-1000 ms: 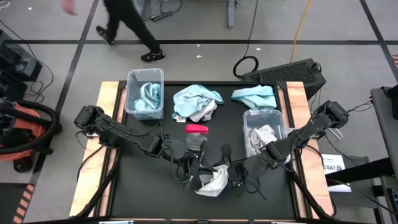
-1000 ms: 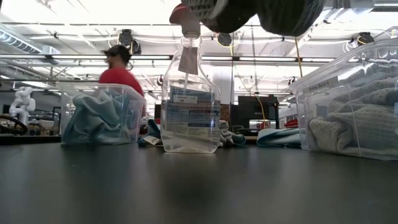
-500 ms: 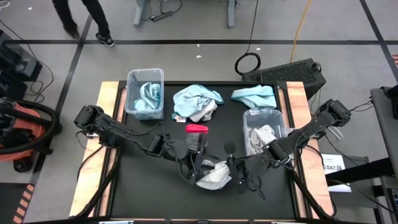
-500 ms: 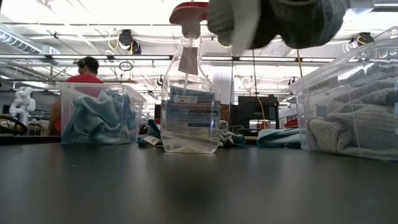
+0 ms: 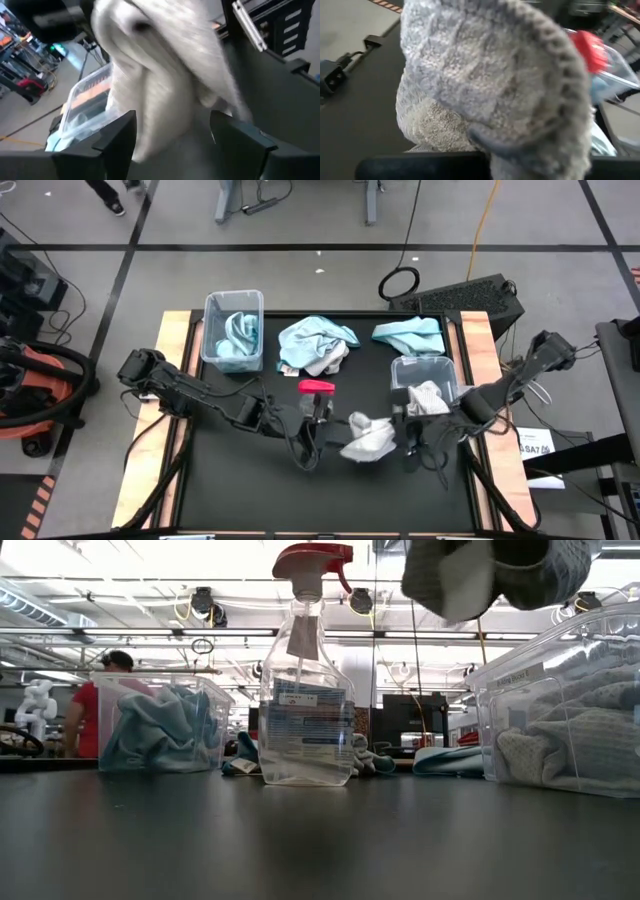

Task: Sort microfiber towel by color & place in baskets
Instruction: Put the bottom gray towel into the right transparent bin

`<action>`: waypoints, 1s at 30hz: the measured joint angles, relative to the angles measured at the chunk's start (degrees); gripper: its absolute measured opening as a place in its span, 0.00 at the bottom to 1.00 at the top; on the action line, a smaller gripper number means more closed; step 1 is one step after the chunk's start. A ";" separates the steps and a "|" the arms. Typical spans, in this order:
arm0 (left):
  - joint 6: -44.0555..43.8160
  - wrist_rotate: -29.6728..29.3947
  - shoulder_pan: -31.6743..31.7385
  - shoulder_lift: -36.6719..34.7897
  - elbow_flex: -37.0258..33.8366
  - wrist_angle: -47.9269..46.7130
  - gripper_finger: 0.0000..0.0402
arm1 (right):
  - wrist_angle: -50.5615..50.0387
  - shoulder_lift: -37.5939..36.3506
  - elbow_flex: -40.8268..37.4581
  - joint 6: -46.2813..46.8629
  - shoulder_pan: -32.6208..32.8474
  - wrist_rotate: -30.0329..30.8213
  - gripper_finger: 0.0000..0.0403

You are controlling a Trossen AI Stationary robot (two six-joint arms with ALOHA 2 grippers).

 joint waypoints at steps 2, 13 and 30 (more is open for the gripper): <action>-0.10 -0.48 -0.15 0.00 0.00 -0.82 0.64 | -2.91 -2.13 0.00 1.47 0.58 1.86 0.04; -3.07 -0.58 -0.32 0.00 0.00 -5.52 0.64 | -18.21 -13.00 0.00 8.52 1.28 7.38 0.04; -13.30 1.53 -0.34 0.00 -0.04 -18.95 0.64 | -43.39 -21.23 0.00 24.90 1.26 5.41 0.04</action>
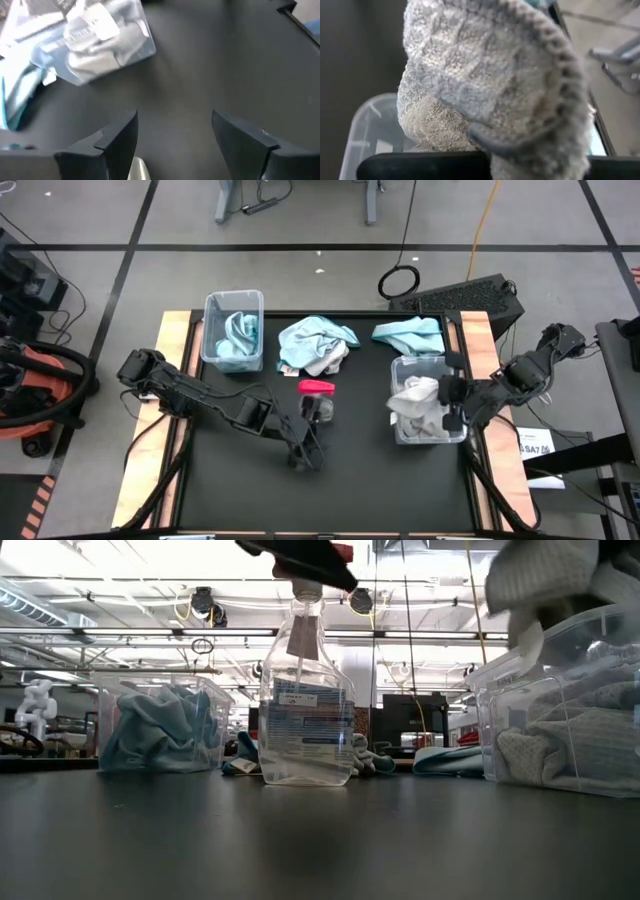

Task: Sort microfiber towel by color & place in baskets
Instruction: Put the bottom gray towel into the right transparent bin

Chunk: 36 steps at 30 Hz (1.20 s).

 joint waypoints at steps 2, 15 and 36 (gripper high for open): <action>-1.10 0.66 0.00 0.00 0.00 -1.55 0.64 | -2.59 0.14 0.00 2.32 0.00 -0.57 0.04; -7.57 1.27 -0.87 0.02 -0.02 -13.55 0.64 | -5.93 1.62 0.00 6.53 0.00 -4.83 0.04; -13.67 -1.31 -1.75 0.02 -0.02 -29.78 0.64 | -5.54 5.81 -10.02 9.66 -0.02 -7.82 0.06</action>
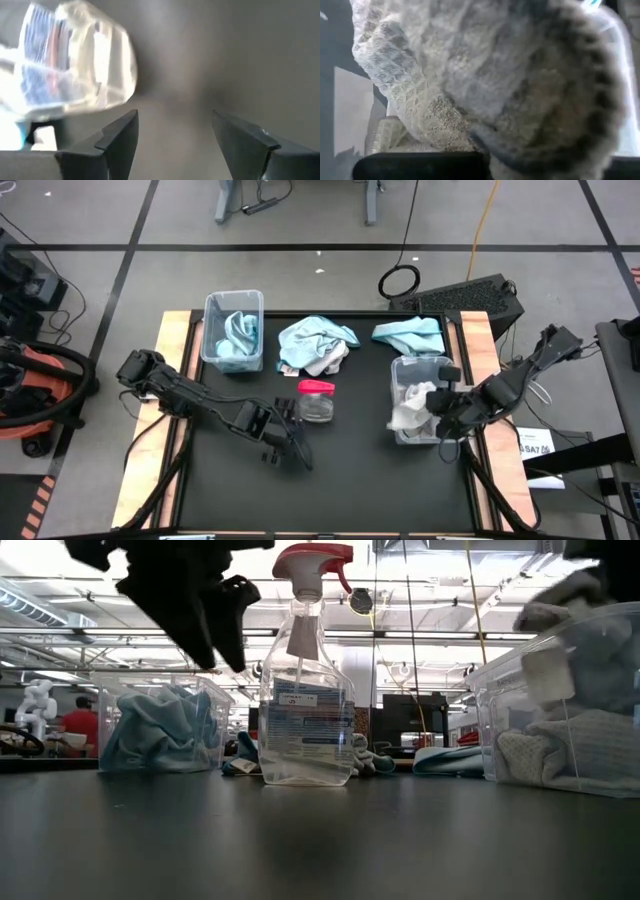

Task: Sort microfiber towel by color & place in baskets
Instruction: Put the bottom gray towel into the right transparent bin

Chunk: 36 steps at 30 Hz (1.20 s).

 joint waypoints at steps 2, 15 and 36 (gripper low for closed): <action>-0.01 -2.23 -0.02 0.00 -0.02 -2.09 0.64 | 2.39 0.00 -2.34 0.24 -0.03 -0.72 0.06; 1.06 -7.41 3.93 -1.04 -0.18 -5.17 0.64 | 5.86 1.07 -4.74 2.33 -3.02 -6.09 0.07; 10.68 -4.76 17.21 -13.27 -6.15 1.00 0.64 | 12.51 10.71 -7.08 5.35 -8.46 -11.63 0.07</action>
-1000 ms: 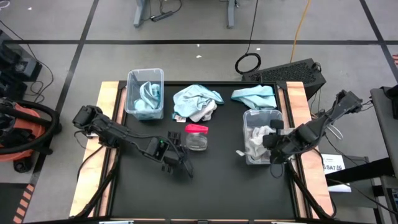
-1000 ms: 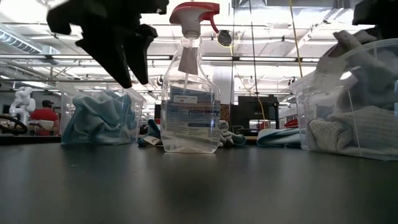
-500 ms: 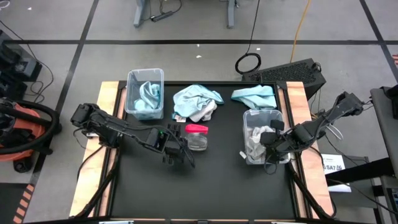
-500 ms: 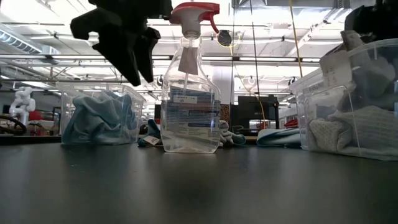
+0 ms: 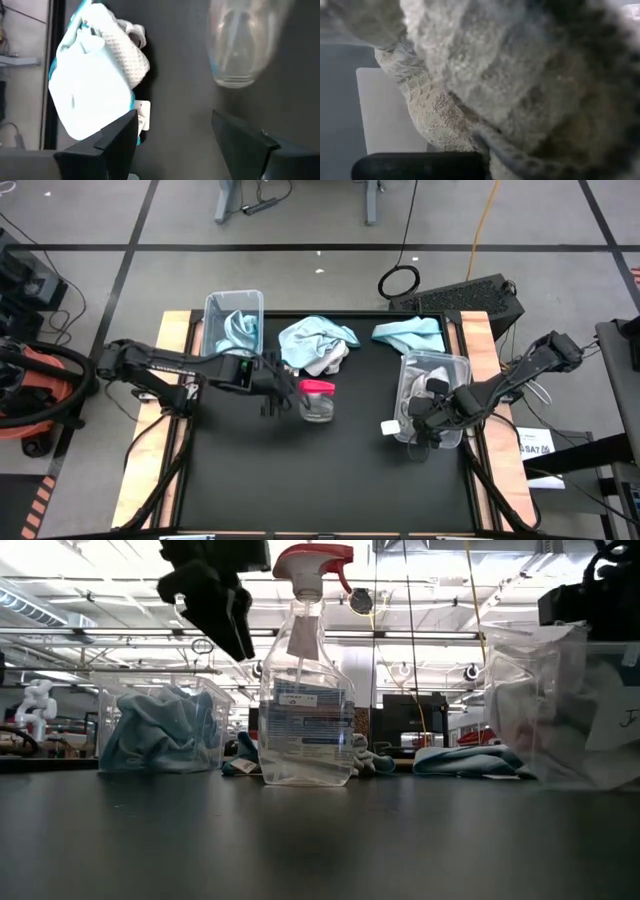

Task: Sort microfiber towel by color & place in baskets
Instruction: Put the bottom gray towel into the right transparent bin

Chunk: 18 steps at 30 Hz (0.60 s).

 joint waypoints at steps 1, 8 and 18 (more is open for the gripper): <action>0.18 0.52 0.77 0.02 -0.06 0.05 0.64 | -0.11 -0.01 0.00 -0.11 -0.22 -0.01 0.07; 3.27 3.11 3.03 0.02 -0.06 3.02 0.64 | -0.64 -0.99 0.06 -1.04 -0.44 -3.14 0.12; 5.94 4.38 7.20 0.02 -0.06 2.95 0.64 | -0.86 -3.37 0.10 -2.38 -0.44 -4.85 0.30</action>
